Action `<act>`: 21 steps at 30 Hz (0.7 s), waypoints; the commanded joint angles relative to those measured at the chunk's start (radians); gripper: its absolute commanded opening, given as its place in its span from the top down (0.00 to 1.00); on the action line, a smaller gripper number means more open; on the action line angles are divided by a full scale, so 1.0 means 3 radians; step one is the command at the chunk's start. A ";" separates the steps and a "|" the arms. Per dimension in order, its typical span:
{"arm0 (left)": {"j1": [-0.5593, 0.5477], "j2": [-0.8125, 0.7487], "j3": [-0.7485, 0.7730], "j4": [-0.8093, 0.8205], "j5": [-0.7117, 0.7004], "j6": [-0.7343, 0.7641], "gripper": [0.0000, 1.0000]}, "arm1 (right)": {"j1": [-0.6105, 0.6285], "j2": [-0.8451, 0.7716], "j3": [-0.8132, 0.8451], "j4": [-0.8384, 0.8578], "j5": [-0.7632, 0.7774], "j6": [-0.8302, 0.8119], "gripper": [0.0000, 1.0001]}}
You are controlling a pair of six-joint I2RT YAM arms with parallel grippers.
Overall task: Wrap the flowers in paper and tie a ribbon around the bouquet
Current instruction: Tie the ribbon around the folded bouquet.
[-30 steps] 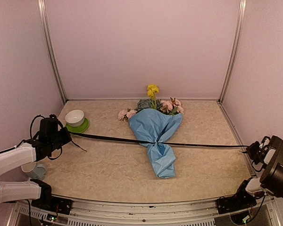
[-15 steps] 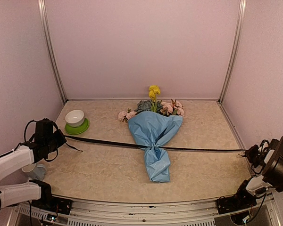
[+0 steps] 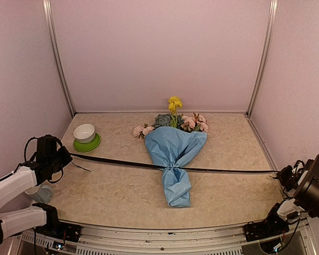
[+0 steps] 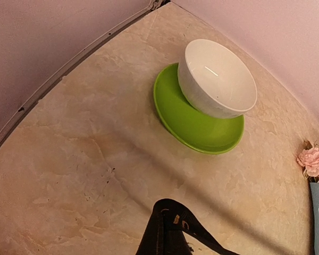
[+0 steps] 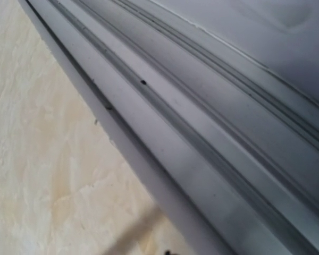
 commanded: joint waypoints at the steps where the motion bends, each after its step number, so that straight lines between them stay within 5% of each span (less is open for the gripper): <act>1: 0.0297 -0.0079 -0.0024 0.0003 -0.0763 -0.0119 1.00 | -0.0349 -0.0070 0.0078 0.0450 0.0875 0.0229 1.00; 8: 0.0159 -0.0162 -0.0034 0.0232 -0.0530 0.0086 1.00 | -0.0252 -0.0318 0.0190 0.0304 0.0235 0.0269 1.00; 14: -0.1002 0.0026 0.0060 0.0918 -0.0331 0.0610 1.00 | 0.1213 -0.1372 0.0256 0.0201 0.0317 0.0505 1.00; 21: -0.2132 0.0340 0.0382 0.1092 0.0249 0.1459 1.00 | 0.2847 -0.1312 0.0786 0.0467 0.0011 0.0528 1.00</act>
